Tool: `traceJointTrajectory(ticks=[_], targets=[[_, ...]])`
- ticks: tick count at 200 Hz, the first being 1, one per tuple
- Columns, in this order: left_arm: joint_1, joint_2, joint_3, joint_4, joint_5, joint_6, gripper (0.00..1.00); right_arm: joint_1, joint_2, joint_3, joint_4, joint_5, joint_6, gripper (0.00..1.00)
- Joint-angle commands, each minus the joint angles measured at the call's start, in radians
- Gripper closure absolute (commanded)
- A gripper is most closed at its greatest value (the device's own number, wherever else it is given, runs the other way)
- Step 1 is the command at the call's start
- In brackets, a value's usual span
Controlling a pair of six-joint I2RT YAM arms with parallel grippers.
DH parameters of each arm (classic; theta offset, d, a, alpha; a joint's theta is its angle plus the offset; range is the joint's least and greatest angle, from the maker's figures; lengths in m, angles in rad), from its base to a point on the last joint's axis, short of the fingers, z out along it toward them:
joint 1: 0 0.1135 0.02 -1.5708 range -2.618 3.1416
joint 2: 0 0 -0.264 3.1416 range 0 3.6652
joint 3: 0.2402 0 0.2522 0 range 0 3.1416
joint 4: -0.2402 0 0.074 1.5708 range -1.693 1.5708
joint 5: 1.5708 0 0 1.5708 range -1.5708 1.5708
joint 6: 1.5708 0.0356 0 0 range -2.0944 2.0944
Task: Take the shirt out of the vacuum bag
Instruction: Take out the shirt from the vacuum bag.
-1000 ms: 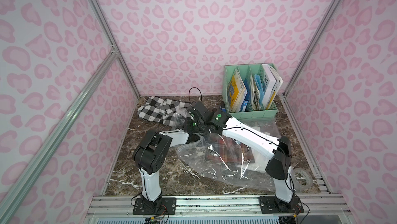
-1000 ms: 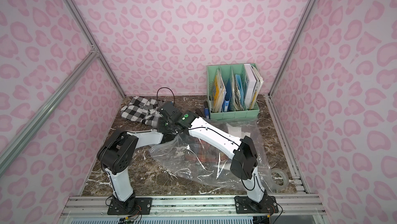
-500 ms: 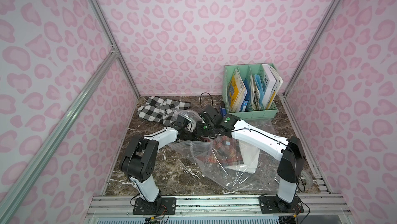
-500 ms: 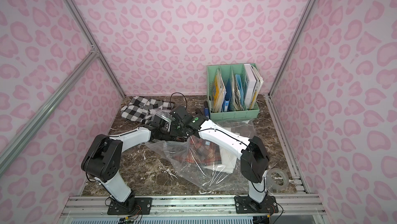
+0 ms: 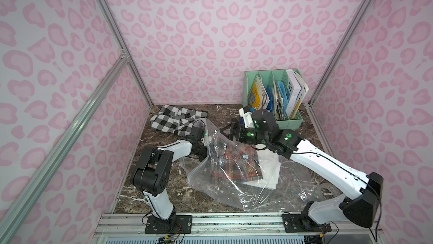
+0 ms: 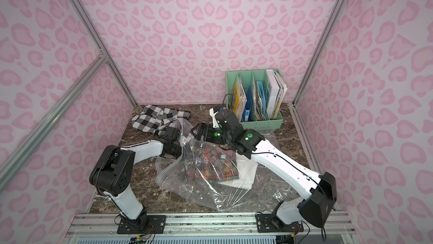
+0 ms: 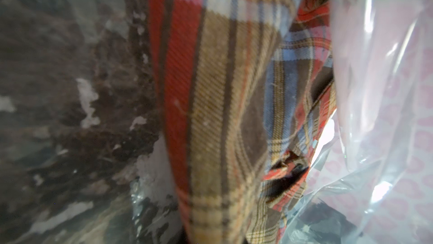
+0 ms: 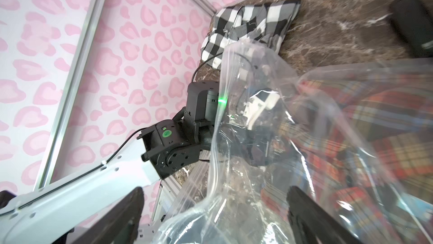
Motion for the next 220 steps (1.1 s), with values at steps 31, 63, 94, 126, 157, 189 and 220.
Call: traceJointTrajectory(ticks=[31, 63, 94, 126, 157, 189, 220], targets=[[-0.001, 0.020, 0.009, 0.041, 0.037, -0.003, 0.95, -0.182, -0.266, -0.495, -0.137, 0.153, 0.265, 0.08], [-0.001, 0.032, 0.023, 0.061, 0.047, -0.027, 0.95, -0.285, -0.392, -0.705, -0.096, 0.193, 0.329, 0.11], [-0.001, 0.051, 0.044, 0.073, 0.050, -0.040, 0.95, -0.341, -0.368, -0.804, 0.008, 0.149, 0.320, 0.18], [-0.001, 0.061, 0.055, 0.075, 0.049, -0.044, 0.95, -0.352, -0.293, -0.825, 0.113, 0.130, 0.311, 0.44], [-0.001, 0.078, 0.055, 0.105, 0.057, -0.070, 0.96, -0.400, -0.135, -0.805, 0.108, 0.109, 0.285, 0.57], [-0.001, 0.076, 0.071, 0.117, 0.068, -0.098, 0.95, -0.461, 0.046, -0.697, 0.028, 0.119, 0.198, 0.57], [0.007, 0.047, 0.099, 0.088, 0.072, -0.101, 0.95, -0.490, 0.154, -0.590, 0.003, 0.140, 0.136, 0.56]])
